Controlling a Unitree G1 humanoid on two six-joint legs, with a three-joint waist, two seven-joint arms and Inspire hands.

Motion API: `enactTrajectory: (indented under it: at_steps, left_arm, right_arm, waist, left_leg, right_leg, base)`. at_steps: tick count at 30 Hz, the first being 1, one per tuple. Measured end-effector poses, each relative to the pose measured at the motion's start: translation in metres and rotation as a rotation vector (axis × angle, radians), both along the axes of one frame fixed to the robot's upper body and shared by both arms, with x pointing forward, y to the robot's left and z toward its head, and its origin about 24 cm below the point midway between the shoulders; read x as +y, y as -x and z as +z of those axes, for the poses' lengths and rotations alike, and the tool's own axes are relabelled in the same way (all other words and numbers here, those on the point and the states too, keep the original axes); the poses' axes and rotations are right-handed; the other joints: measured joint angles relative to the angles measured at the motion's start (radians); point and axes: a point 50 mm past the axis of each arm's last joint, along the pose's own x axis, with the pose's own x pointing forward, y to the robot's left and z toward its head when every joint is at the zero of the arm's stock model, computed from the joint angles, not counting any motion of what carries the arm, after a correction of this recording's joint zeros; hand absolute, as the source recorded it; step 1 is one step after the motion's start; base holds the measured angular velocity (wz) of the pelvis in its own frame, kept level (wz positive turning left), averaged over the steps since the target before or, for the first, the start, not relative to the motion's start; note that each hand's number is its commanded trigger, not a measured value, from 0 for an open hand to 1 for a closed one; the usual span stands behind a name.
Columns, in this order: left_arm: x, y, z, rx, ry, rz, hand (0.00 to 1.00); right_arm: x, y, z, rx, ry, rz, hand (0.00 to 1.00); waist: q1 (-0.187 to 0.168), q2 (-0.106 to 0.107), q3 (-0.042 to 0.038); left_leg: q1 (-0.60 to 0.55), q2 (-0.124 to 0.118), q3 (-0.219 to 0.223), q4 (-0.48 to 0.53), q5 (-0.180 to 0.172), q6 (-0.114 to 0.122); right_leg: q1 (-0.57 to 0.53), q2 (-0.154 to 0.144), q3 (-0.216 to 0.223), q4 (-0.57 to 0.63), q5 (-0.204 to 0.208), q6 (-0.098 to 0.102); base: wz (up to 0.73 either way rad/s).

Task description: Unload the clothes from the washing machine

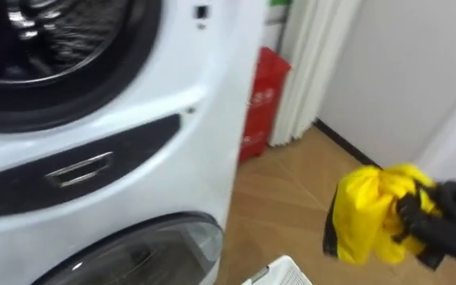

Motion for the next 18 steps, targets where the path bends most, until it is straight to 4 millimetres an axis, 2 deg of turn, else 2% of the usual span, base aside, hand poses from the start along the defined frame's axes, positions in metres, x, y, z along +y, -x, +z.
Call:
enactTrajectory:
  at_steps: [1, 2, 4, 6, 7, 8, 9, 10, 11, 13, 16, 17, 18]
  left_arm:
    - [-0.002, -0.001, -0.001, 0.006, 0.006, -0.019, 0.00]
    - [-0.003, -0.002, -0.001, 0.006, 0.008, -0.026, 0.00]
    - [-0.005, -0.007, 0.000, -0.010, 0.019, -0.041, 0.00]
    - [-0.007, -0.006, -0.001, -0.006, 0.031, -0.053, 0.00]
    - [-0.009, -0.007, -0.001, -0.008, 0.035, -0.066, 0.00]
    - [-0.010, -0.007, -0.001, -0.009, 0.037, -0.068, 0.00]
    - [-0.011, -0.005, -0.002, -0.001, 0.045, -0.070, 0.00]
    - [-0.012, -0.006, -0.002, -0.009, 0.051, -0.075, 0.00]
    - [-0.012, -0.006, -0.002, -0.015, 0.054, -0.078, 0.00]
    - [-0.013, -0.007, -0.001, -0.035, 0.071, -0.069, 0.00]
    - [-0.014, -0.008, -0.002, -0.035, 0.079, -0.070, 0.00]
    - [-0.013, -0.007, -0.002, -0.028, 0.083, -0.069, 0.00]
    - [-0.014, -0.008, -0.003, -0.029, 0.087, -0.072, 0.00]
  right_arm:
    - [-0.003, 0.004, -0.014, 0.059, -0.010, -0.019, 1.00]
    - [-0.005, 0.006, -0.022, 0.092, -0.011, -0.032, 1.00]
    - [-0.007, 0.016, -0.045, 0.189, -0.032, -0.078, 1.00]
    - [-0.009, 0.022, -0.057, 0.238, -0.054, -0.103, 1.00]
    - [-0.010, 0.024, -0.065, 0.266, -0.061, -0.124, 1.00]
    - [-0.010, 0.023, -0.069, 0.275, -0.063, -0.132, 1.00]
    - [-0.012, 0.024, -0.078, 0.304, -0.071, -0.157, 1.00]
    - [-0.015, 0.029, -0.088, 0.347, -0.082, -0.182, 1.00]
    - [-0.015, 0.031, -0.091, 0.362, -0.087, -0.193, 1.00]
    - [-0.018, 0.034, -0.099, 0.378, -0.112, -0.232, 1.00]
    - [-0.020, 0.034, -0.106, 0.380, -0.143, -0.269, 1.00]
    - [-0.020, 0.035, -0.111, 0.400, -0.150, -0.283, 1.00]
    - [-0.021, 0.035, -0.114, 0.409, -0.154, -0.287, 1.00]
  waist:
    - [-0.009, 0.014, -0.0040]
    - [-0.017, 0.018, -0.0048]
    - [-0.018, 0.037, 0.0015]
    - [-0.022, 0.051, 0.0082]
    - [-0.020, 0.062, 0.0028]
    - [-0.020, 0.069, 0.0008]
    - [-0.024, 0.078, 0.0045]
    - [-0.022, 0.087, 0.0011]
    - [-0.023, 0.092, 0.0010]
    - [-0.023, 0.128, -0.0043]
    - [-0.026, 0.166, -0.0015]
    - [-0.028, 0.170, -0.0013]
    - [-0.030, 0.179, -0.0054]
  left_leg:
    - [0.001, 0.001, -0.001, -0.002, 0.000, 0.000]
    - [0.001, 0.001, -0.001, -0.003, 0.000, 0.000]
    - [-0.001, 0.001, 0.000, -0.003, 0.000, 0.000]
    - [-0.008, -0.001, 0.006, -0.002, 0.000, 0.000]
    - [-0.022, -0.003, 0.027, -0.001, 0.000, 0.000]
    - [-0.027, -0.003, 0.029, -0.001, 0.000, 0.000]
    - [-0.033, -0.003, 0.027, -0.001, 0.000, 0.000]
    - [-0.043, -0.004, 0.031, 0.000, 0.000, 0.000]
    - [-0.046, -0.004, 0.030, 0.000, 0.000, 0.000]
    - [-0.075, -0.006, 0.024, 0.001, 0.000, 0.000]
    - [-0.095, -0.009, 0.013, 0.002, 0.000, 0.001]
    - [-0.107, -0.008, 0.003, 0.005, 0.000, 0.001]
    - [-0.112, -0.008, -0.002, 0.006, 0.000, 0.001]
  right_leg:
    - [0.000, 0.003, 0.003, -0.001, 0.000, 0.000]
    - [0.000, 0.004, 0.005, -0.001, 0.000, 0.000]
    - [-0.007, 0.007, 0.012, 0.003, 0.001, -0.001]
    - [-0.020, 0.009, 0.020, 0.010, 0.000, -0.001]
    - [-0.037, 0.011, 0.029, 0.011, 0.003, 0.000]
    - [-0.041, 0.010, 0.030, 0.009, 0.006, 0.001]
    - [-0.045, 0.009, 0.030, 0.006, 0.009, 0.001]
    - [-0.057, 0.009, 0.031, 0.010, 0.010, 0.001]
    - [-0.060, 0.009, 0.031, 0.010, 0.010, 0.001]
    - [-0.089, 0.006, 0.030, 0.013, 0.015, 0.004]
    - [-0.115, 0.006, 0.030, 0.027, 0.017, 0.002]
    - [-0.124, 0.006, 0.029, 0.031, 0.015, 0.001]
    - [-0.129, 0.006, 0.029, 0.032, 0.015, 0.000]
  base:
    - [-0.21]
    - [-0.08]
    - [-0.10]
    - [-0.16]
    - [-0.19]
    - [-0.12]
    - [0.00]
    - [0.00]
    - [0.00]
    - [0.02]
    - [0.03]
    - [0.14]
    - [0.16]
